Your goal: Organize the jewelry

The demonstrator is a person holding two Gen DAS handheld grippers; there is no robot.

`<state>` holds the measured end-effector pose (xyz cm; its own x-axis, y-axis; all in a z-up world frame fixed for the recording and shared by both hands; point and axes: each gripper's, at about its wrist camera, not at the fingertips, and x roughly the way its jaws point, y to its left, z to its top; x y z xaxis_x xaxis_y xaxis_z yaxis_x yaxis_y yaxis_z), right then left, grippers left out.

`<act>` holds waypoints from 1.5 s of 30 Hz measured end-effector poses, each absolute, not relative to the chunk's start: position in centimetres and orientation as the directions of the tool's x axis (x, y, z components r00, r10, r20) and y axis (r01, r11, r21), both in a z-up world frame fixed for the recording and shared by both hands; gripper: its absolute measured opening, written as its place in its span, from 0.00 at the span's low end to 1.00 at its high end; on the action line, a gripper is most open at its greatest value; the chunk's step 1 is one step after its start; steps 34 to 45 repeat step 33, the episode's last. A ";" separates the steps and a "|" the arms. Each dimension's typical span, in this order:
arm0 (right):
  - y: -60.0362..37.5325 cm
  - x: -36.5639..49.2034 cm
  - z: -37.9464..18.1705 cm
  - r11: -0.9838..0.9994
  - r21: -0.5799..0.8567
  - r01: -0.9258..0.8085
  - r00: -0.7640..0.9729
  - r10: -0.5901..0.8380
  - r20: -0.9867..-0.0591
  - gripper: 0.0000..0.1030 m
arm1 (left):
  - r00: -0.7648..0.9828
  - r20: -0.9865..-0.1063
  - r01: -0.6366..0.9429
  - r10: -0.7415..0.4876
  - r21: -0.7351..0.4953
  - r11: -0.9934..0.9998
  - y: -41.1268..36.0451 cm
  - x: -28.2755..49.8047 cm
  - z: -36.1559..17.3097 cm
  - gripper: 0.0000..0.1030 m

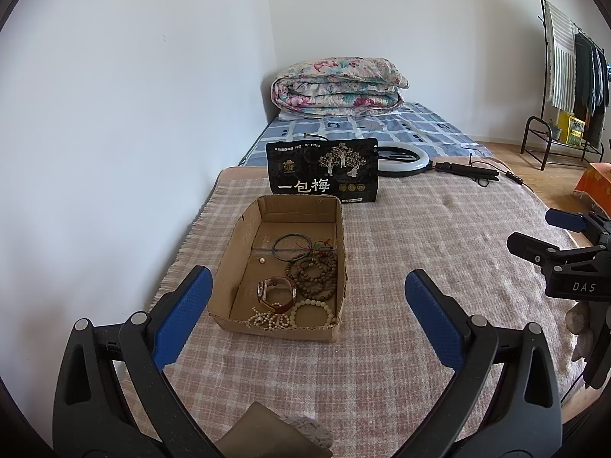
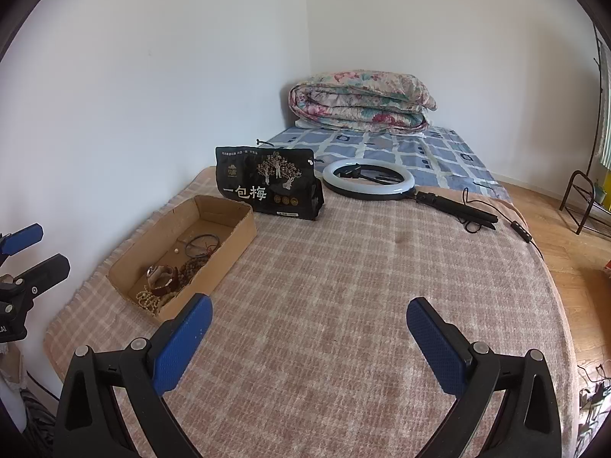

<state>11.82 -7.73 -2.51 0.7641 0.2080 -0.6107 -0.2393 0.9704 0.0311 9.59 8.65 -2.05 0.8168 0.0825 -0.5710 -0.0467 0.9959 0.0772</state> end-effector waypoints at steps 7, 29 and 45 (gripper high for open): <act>-7.6 11.8 -2.8 0.971 0.037 -0.237 0.760 0.210 -0.616 1.00 | 0.816 -0.572 -0.046 0.082 0.078 0.996 8.6 9.6 -2.0 0.99; -7.6 11.9 -3.0 0.971 0.049 -0.233 0.752 0.212 -0.625 1.00 | 0.817 -0.571 -0.044 0.082 0.080 0.996 8.7 9.6 -2.0 0.99; -7.6 11.9 -3.0 0.972 0.052 -0.228 0.749 0.209 -0.628 1.00 | 0.818 -0.570 -0.042 0.080 0.080 0.996 8.8 9.5 -2.1 0.99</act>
